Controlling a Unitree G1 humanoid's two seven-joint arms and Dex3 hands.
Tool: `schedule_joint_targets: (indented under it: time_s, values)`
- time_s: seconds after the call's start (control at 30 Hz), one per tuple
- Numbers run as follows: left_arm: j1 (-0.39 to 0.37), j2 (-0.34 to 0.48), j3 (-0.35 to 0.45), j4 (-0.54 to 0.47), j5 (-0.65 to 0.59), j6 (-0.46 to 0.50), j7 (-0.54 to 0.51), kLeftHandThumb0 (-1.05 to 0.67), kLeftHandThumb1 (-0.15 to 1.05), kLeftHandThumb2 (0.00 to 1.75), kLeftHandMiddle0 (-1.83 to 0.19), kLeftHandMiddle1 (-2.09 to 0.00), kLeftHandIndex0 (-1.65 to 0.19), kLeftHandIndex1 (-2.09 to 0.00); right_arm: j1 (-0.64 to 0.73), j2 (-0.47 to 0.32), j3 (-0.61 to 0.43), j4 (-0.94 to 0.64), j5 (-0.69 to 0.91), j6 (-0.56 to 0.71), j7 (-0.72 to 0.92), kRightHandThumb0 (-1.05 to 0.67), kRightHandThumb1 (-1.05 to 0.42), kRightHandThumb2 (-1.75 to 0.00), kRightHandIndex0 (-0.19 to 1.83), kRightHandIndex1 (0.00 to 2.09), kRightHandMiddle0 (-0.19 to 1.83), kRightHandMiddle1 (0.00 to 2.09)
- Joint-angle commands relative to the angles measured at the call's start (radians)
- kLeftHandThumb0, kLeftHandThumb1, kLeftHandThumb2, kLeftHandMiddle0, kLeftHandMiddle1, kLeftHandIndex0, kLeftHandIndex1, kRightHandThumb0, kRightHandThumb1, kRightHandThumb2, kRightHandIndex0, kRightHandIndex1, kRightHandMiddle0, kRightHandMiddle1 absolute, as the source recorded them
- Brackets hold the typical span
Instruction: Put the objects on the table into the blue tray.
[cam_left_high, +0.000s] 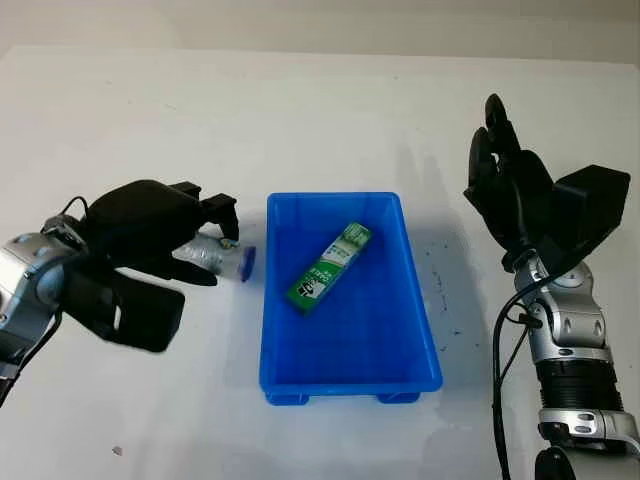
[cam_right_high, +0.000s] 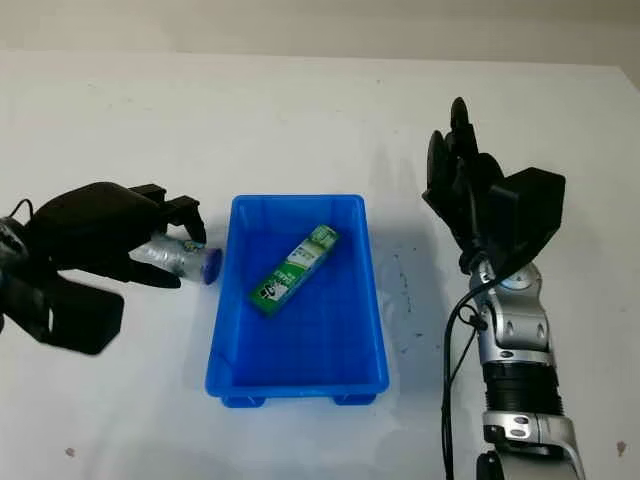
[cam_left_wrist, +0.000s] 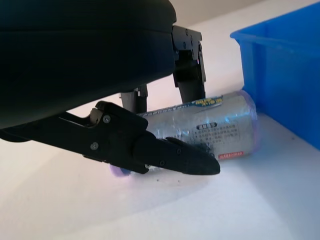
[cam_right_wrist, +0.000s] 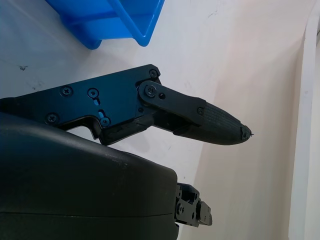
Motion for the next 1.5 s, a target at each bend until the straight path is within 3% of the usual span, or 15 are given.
schedule_joint_targets:
  time_s: [0.0,0.17,0.33,0.53,0.7,0.9,0.97,1.03,1.13,1.17,1.27,1.37,1.47]
  values:
    - [0.011,0.008,-0.018,0.022,0.05,-0.024,0.056,-0.5,1.05,0.25,-0.34,-2.09,-0.05,-1.99,-0.017,-0.003,-0.008,-0.003,0.002,0.0,0.001,-0.73,-1.05,-0.73,-0.19,0.0,-0.19,0.0]
    - [-0.01,0.004,-0.036,0.068,0.143,-0.063,0.179,-0.49,1.05,0.29,-0.85,-2.09,-0.42,-2.09,-0.021,-0.007,-0.008,0.006,-0.002,-0.003,0.002,-0.74,-1.05,-0.72,-0.19,0.0,-0.19,0.0]
    - [-0.031,0.014,-0.043,0.081,0.237,-0.075,0.302,-0.5,1.05,0.27,-1.1,-2.09,-0.42,-2.09,-0.025,-0.006,-0.008,0.011,-0.002,-0.006,0.006,-0.74,-1.05,-0.71,-0.19,0.0,-0.19,0.0]
    - [-0.08,0.026,0.018,0.069,0.19,-0.067,0.336,-0.44,1.05,0.18,-0.86,-2.09,-0.31,-2.09,-0.024,-0.003,-0.007,0.008,-0.002,-0.005,0.004,-0.72,-1.05,-0.72,-0.19,0.0,-0.19,0.0]
    - [-0.135,0.04,0.098,0.022,0.124,-0.074,0.38,-0.47,1.05,0.15,-0.82,-2.09,-0.34,-2.09,-0.017,-0.004,-0.008,-0.001,0.002,0.0,0.011,-0.72,-1.05,-0.72,-0.19,0.0,-0.19,0.0]
    - [-0.204,0.02,0.201,-0.07,0.002,-0.032,0.359,-0.49,1.04,0.09,-0.9,-2.09,-0.48,-2.09,-0.009,-0.003,-0.009,-0.014,0.002,0.002,0.013,-0.72,-1.05,-0.72,-0.19,0.0,-0.19,0.0]
    - [-0.238,-0.006,0.212,-0.085,-0.026,-0.01,0.36,-0.48,1.04,0.11,-0.9,-2.09,-0.43,-1.97,-0.01,0.0,-0.007,-0.013,0.001,0.003,0.01,-0.71,-1.05,-0.72,-0.19,0.0,-0.19,0.0]
    - [-0.263,-0.026,0.213,-0.097,-0.047,0.006,0.355,-0.49,1.04,0.09,-0.98,-2.09,-0.49,-2.05,-0.01,-0.001,-0.004,-0.012,0.0,0.003,0.013,-0.71,-1.05,-0.73,-0.19,0.0,-0.19,0.0]
    - [-0.277,-0.067,0.195,-0.11,-0.119,-0.004,0.317,-0.49,1.02,0.06,-1.03,-2.09,-0.57,-2.05,-0.012,-0.002,-0.007,-0.005,0.008,-0.001,0.024,-0.71,-1.05,-0.74,-0.19,0.0,-0.19,0.0]
    - [-0.278,-0.081,0.181,-0.112,-0.144,-0.014,0.295,-0.49,1.03,0.06,-0.96,-2.09,-0.55,-1.89,-0.012,-0.003,-0.008,-0.002,0.009,-0.003,0.026,-0.71,-1.05,-0.74,-0.19,0.0,-0.19,0.0]
    - [-0.275,-0.123,0.134,-0.15,-0.202,0.008,0.176,-0.47,1.05,0.1,-0.86,-2.09,-0.54,-1.82,-0.014,-0.003,-0.01,0.001,0.008,-0.005,0.028,-0.71,-1.05,-0.74,-0.19,0.0,-0.19,0.0]
    - [-0.278,-0.186,0.081,-0.171,-0.267,0.038,0.067,-0.44,1.05,0.1,-0.94,-2.09,-0.58,-2.03,-0.014,-0.001,-0.007,-0.006,0.002,0.0,0.019,-0.71,-1.05,-0.74,-0.19,0.0,-0.19,0.0]
    - [-0.288,-0.229,0.041,-0.186,-0.312,0.069,-0.031,-0.44,1.05,0.11,-1.0,-2.09,-0.59,-2.09,-0.01,-0.002,-0.004,-0.011,-0.003,0.0,0.016,-0.71,-1.05,-0.75,-0.19,0.0,-0.19,0.0]
